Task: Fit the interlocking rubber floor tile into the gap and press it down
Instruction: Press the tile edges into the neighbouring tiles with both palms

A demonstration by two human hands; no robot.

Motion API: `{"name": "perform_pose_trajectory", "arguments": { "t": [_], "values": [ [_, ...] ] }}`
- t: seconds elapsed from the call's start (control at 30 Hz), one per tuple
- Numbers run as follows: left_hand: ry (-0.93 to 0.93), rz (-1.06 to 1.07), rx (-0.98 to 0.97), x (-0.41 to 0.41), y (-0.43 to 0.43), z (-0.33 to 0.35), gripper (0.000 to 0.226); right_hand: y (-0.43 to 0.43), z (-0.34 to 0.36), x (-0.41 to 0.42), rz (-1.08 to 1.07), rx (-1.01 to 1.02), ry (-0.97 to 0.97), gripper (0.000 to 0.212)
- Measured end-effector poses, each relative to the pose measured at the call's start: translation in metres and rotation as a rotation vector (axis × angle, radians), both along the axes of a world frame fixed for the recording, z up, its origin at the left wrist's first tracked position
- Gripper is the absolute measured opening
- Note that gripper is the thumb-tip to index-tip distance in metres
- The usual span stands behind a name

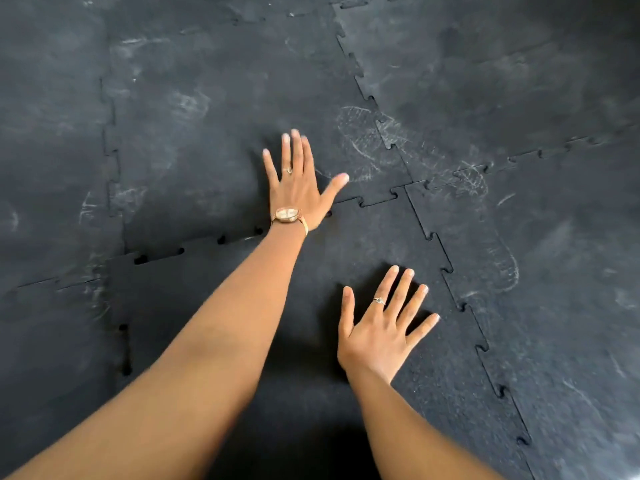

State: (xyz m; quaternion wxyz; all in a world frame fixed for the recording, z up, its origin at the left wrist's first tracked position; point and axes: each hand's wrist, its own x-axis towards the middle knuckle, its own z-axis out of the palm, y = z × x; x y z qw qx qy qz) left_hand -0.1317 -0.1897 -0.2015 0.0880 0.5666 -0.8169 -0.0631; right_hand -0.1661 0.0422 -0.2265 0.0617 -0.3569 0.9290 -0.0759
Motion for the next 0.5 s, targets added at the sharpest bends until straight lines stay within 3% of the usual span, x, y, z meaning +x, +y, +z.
{"name": "perform_pose_trajectory", "arguments": {
  "t": [0.07,0.23,0.3,0.4,0.5],
  "values": [
    [-0.053,-0.029,0.044,-0.002,-0.006,-0.024,0.086,-0.003,-0.004,0.0,-0.007,0.006,0.034,0.08],
    [0.017,-0.074,0.1,-0.001,-0.012,-0.012,0.081,-0.005,0.0,-0.002,-0.012,-0.01,0.016,0.08],
    [0.166,-0.136,0.193,-0.003,-0.014,-0.009,0.077,-0.012,0.0,-0.006,-0.026,-0.019,0.015,0.081],
    [0.591,-0.091,0.318,0.016,-0.01,0.016,0.074,-0.007,0.004,-0.002,-0.002,-0.008,-0.004,0.081],
    [0.648,-0.109,0.056,0.043,-0.002,0.039,0.062,-0.001,0.001,-0.001,0.013,0.008,-0.008,0.081]
  ]
}}
